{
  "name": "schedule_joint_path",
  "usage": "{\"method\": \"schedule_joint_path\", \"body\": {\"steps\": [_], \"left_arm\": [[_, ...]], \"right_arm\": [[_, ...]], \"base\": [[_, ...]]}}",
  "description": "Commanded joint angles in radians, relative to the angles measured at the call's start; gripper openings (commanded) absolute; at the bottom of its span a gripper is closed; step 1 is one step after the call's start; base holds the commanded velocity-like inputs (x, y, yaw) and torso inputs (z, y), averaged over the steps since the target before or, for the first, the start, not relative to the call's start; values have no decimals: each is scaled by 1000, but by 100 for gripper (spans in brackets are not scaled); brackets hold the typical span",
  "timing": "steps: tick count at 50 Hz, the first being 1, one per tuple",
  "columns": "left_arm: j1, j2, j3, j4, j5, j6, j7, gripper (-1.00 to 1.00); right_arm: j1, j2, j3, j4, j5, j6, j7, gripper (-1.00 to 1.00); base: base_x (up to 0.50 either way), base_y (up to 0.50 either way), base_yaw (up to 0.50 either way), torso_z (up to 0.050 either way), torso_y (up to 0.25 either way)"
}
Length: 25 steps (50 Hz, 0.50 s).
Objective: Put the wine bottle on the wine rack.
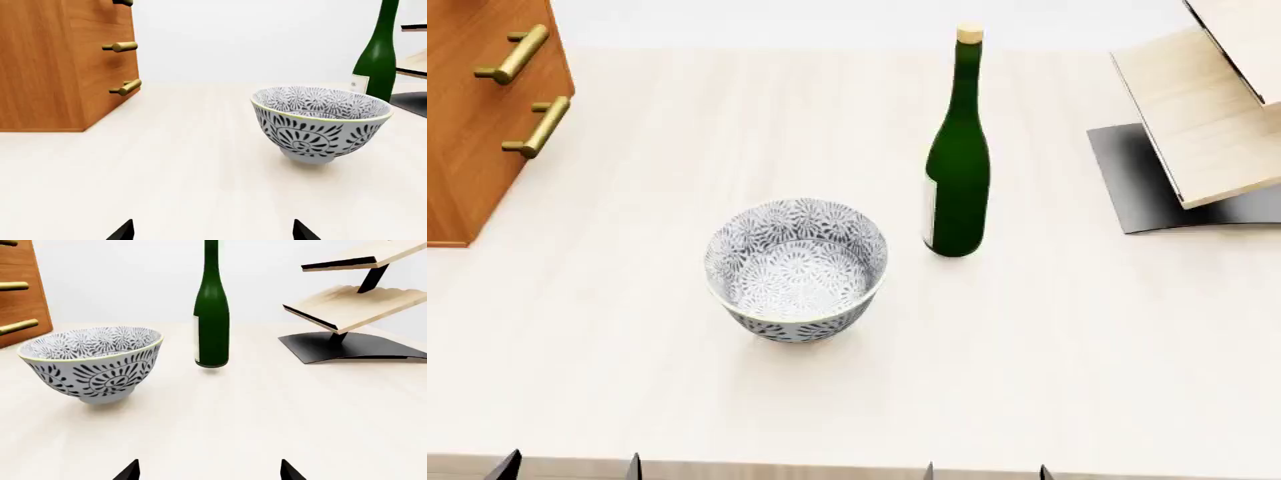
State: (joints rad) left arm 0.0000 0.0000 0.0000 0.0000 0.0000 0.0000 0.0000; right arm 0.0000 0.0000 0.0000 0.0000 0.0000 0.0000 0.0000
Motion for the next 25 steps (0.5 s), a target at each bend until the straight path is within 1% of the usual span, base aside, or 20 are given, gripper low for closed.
{"method": "schedule_joint_path", "body": {"steps": [1,11,16,20,25], "left_arm": [[1,-17,19,9,-17,-8,-19,100],[5,-45,56,5,-45,11,-51,100],[16,-55,68,52,-56,-3,-62,100],[41,-65,76,143,-48,-20,-82,100],[66,-76,79,239,-54,-48,-98,100]], "right_arm": [[1,11,-15,-2,11,3,15,100],[2,42,-61,3,55,13,41,100],[-5,51,-72,-31,74,29,49,100],[-20,57,-77,-96,86,51,55,100],[-51,75,-78,-248,108,103,66,100]], "base": [[0,0,0,0,0],[0,0,0,0,0],[0,0,0,0,0],[0,0,0,0,0],[0,0,0,0,0]]}}
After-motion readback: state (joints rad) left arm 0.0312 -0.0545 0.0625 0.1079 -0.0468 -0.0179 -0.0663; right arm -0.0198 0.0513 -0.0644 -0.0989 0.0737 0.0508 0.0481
